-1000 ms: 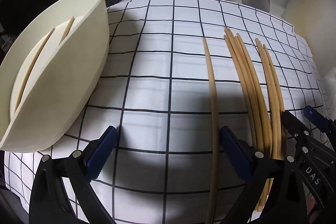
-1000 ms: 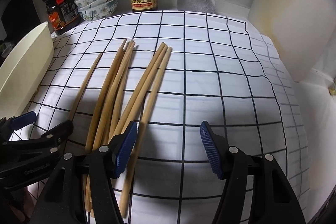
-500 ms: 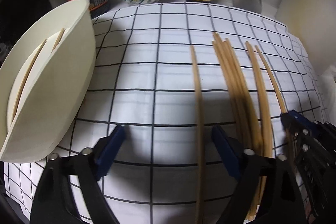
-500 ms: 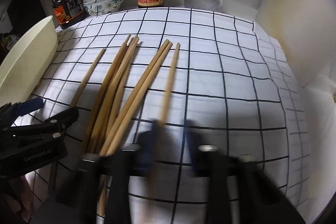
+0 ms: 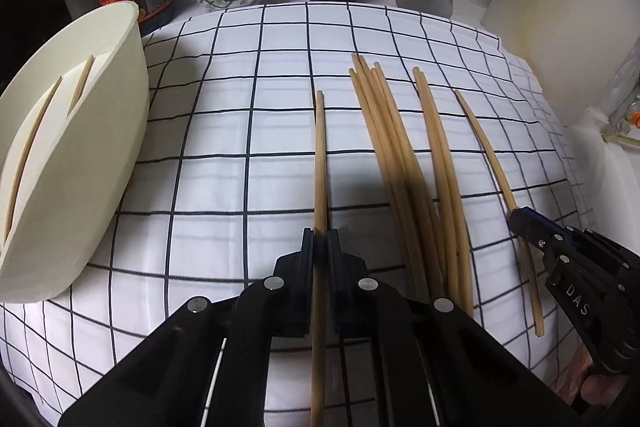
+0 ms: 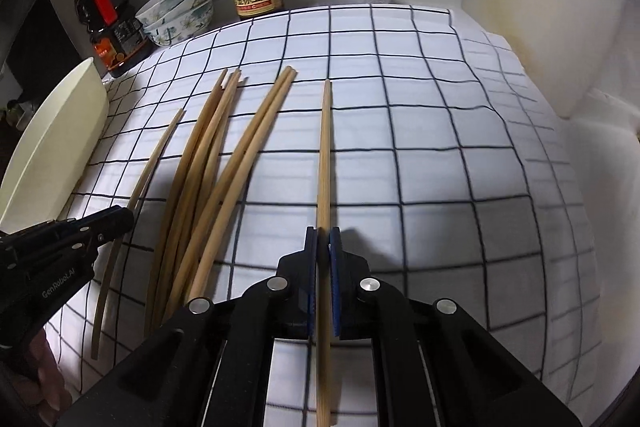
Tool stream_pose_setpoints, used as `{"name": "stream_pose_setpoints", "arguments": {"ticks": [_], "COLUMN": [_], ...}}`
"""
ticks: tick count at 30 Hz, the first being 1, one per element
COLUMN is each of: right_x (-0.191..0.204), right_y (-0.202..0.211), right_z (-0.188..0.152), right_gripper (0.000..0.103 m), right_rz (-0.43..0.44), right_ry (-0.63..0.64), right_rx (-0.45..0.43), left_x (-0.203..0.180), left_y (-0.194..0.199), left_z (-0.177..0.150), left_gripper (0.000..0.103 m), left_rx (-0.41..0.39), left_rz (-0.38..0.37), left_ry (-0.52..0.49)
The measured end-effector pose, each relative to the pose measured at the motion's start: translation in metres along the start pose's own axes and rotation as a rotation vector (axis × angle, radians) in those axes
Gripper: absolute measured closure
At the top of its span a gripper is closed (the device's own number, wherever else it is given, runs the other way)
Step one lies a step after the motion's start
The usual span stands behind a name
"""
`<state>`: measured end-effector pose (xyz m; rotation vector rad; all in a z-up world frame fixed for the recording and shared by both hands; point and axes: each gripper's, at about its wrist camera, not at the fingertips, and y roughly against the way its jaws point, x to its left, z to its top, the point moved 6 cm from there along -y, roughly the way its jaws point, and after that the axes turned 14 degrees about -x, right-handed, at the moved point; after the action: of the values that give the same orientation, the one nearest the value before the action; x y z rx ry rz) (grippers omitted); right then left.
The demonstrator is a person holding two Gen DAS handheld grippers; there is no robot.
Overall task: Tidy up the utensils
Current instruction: 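Lift both held chopsticks and carry them over the white plate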
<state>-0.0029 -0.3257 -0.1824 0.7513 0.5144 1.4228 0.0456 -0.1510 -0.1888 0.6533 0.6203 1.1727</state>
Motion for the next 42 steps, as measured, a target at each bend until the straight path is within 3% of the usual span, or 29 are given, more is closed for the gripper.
{"name": "stream_pose_setpoints", "arguments": {"ticks": [9,17,24,32,36,42], "right_x": [0.003,0.038,0.122,0.238,0.286,0.331], "right_y": [0.037,0.066,0.082,0.056,0.029,-0.008], "right_z": [0.022,0.062,0.097,0.107,0.105,0.100], "right_gripper": [0.097,0.097,0.097,0.097,0.097,0.097], "right_rz": [0.044,0.129,0.204,0.283,0.314,0.335], "right_ry": [-0.015,0.035,0.062,0.084,0.075,0.087], "right_rx": [-0.062,-0.120,-0.182,-0.169,-0.115,-0.021], "left_x": [0.002,0.046,0.117,0.221,0.261,0.288], "left_y": [0.039,0.098,0.137,0.132,0.118,0.087], "left_z": [0.019,0.051,0.075,0.080,0.077,0.072], "left_gripper": [0.096,0.096,0.096,0.096,0.096,0.096], "left_rx": [-0.030,-0.115,-0.192,-0.191,-0.171,-0.114], "left_rz": [-0.001,0.076,0.100,0.121,0.127,0.117], "left_ry": [0.021,0.079,0.112,0.154,0.176,0.207]}}
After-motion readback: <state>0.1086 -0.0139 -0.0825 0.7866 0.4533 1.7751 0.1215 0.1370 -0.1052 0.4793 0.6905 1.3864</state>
